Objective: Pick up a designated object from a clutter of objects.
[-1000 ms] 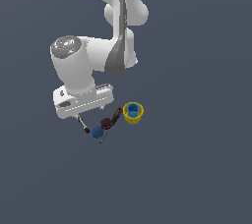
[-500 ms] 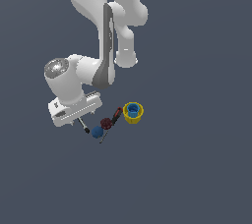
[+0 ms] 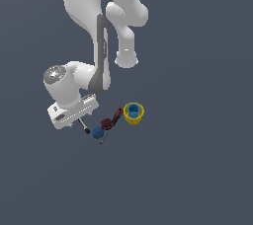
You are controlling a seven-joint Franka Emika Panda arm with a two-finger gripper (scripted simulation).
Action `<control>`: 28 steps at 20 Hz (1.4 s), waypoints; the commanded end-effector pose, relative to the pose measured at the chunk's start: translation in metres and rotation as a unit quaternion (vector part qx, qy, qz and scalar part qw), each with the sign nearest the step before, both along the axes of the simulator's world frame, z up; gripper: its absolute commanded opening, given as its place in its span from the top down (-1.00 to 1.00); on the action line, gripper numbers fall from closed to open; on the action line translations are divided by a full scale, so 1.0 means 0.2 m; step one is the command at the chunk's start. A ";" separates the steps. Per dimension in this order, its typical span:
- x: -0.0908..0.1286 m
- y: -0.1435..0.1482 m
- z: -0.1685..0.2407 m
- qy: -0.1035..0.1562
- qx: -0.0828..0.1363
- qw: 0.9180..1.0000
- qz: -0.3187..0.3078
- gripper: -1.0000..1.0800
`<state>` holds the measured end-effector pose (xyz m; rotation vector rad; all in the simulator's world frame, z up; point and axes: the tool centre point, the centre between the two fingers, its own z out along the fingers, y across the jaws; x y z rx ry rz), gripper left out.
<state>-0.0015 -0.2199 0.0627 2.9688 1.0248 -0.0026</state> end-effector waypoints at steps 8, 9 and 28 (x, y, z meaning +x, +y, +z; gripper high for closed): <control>-0.01 -0.01 -0.05 0.000 0.000 1.000 0.003 -0.92; -0.01 -0.01 -0.07 0.000 0.001 1.000 0.003 -0.92; -0.01 -0.01 -0.27 -0.001 0.001 1.000 0.004 1.00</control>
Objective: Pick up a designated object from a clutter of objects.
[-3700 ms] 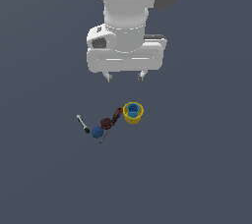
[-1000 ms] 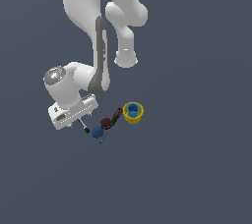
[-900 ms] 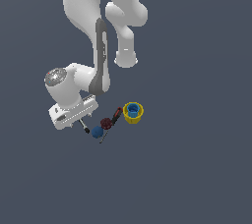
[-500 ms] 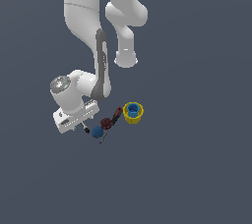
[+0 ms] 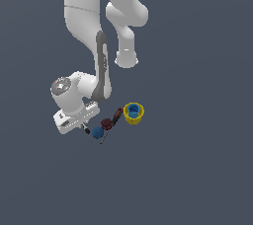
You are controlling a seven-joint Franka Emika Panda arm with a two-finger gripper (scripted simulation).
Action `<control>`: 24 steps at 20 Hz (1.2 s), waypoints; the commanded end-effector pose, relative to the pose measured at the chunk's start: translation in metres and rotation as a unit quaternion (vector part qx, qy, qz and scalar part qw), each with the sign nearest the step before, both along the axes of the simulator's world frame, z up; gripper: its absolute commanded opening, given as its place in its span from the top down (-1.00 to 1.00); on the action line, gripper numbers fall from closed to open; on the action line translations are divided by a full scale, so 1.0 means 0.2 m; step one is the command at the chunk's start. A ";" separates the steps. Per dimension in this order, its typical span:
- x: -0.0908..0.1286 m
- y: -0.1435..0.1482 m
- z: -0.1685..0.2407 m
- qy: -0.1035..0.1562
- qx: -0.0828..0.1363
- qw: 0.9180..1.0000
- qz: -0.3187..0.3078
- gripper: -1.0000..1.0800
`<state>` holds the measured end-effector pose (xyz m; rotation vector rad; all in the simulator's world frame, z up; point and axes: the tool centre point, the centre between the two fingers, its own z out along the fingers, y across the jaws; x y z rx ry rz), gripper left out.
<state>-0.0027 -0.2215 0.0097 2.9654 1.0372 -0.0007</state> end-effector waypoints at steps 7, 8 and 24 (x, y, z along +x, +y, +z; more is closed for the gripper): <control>0.00 0.00 0.01 0.000 0.000 1.000 0.000 1.00; 0.00 0.00 0.02 0.000 0.000 1.000 0.000 1.00; -0.04 0.02 0.54 0.000 0.000 1.000 0.001 1.00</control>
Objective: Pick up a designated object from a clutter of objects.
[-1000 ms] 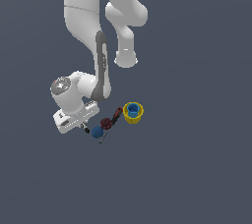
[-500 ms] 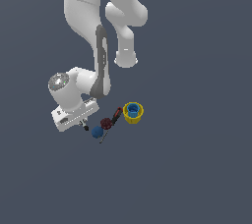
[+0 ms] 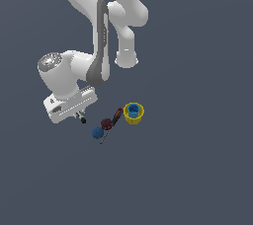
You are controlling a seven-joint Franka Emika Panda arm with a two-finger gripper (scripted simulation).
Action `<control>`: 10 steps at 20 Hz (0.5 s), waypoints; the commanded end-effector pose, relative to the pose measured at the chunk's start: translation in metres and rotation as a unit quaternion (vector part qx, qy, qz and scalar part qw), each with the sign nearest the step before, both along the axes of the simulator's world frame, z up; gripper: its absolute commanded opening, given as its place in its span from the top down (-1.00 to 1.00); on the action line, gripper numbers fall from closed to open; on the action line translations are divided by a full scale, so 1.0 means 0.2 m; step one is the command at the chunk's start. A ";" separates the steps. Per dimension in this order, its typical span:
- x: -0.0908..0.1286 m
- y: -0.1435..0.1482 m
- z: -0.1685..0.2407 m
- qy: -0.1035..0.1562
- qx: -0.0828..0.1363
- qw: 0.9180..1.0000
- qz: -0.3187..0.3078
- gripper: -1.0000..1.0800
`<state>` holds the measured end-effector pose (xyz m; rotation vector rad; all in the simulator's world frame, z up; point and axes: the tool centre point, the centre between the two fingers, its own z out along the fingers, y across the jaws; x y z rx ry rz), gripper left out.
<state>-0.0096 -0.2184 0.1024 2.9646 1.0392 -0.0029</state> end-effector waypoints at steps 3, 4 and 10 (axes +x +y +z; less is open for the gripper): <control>-0.02 0.01 0.25 -0.001 0.000 1.000 0.000 1.00; -0.02 0.01 0.31 -0.001 0.000 1.000 0.000 1.00; -0.04 0.02 0.67 -0.001 0.001 1.000 0.001 1.00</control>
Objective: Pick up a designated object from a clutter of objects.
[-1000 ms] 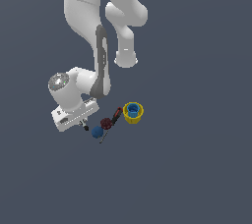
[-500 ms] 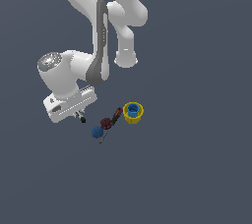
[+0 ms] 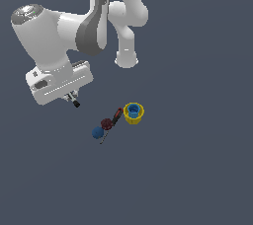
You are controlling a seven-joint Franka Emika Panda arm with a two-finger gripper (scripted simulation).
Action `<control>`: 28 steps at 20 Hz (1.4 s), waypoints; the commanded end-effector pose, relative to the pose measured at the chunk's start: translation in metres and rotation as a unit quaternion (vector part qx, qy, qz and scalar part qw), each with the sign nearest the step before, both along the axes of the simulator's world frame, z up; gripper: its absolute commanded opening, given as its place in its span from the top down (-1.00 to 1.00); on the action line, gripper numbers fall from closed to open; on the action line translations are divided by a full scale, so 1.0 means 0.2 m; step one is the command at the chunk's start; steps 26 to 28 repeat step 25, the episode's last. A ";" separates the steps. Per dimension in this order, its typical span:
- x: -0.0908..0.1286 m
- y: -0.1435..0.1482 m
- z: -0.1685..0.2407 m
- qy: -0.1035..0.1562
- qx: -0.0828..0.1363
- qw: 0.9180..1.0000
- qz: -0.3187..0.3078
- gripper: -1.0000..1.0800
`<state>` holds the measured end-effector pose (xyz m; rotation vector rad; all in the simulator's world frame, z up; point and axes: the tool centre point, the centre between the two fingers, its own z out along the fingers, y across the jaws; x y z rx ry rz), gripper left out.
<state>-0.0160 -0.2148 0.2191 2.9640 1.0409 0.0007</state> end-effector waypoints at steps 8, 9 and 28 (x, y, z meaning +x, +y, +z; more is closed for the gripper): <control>-0.03 0.01 0.52 0.000 0.000 1.000 0.000 1.00; -0.03 0.01 0.57 0.000 0.001 1.000 0.000 1.00; -0.03 0.01 0.91 0.000 0.000 1.000 -0.001 1.00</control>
